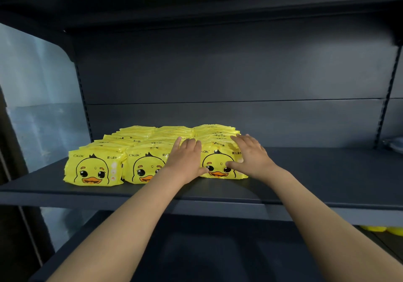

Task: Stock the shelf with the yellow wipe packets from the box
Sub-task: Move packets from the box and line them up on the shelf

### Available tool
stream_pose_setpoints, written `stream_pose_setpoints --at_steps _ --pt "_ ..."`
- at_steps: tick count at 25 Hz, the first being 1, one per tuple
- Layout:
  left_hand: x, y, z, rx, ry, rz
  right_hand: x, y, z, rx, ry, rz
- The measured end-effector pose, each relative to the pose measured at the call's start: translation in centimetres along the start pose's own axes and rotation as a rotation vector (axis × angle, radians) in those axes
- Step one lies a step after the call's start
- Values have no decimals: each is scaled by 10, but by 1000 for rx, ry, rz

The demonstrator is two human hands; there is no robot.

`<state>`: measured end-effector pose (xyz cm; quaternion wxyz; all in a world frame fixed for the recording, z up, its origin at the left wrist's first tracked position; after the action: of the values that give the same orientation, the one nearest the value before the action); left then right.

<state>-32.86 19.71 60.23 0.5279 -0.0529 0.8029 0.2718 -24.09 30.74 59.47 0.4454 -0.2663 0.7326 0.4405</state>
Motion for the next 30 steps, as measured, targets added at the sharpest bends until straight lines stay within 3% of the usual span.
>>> stream_pose_setpoints --at_steps 4,10,20,30 --pt "-23 -37 -3 29 -128 13 -14 -23 -1 14 24 -25" --pt "-44 -94 -5 -73 -251 -30 -37 -63 -15 2 -33 -66" --pt "-69 -207 40 -90 -386 38 -59 -202 -40 77 -89 -80" --pt "19 -310 128 -30 -470 -200 44 -356 7 212 -128 -341"
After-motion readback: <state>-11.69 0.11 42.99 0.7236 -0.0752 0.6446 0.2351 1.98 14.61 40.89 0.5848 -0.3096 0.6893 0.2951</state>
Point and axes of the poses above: each hand's wrist, its own y-axis towards the middle knuckle, its own x-axis out of the palm, z = x × y, the point moved 10 cm from there along y, towards the middle knuckle
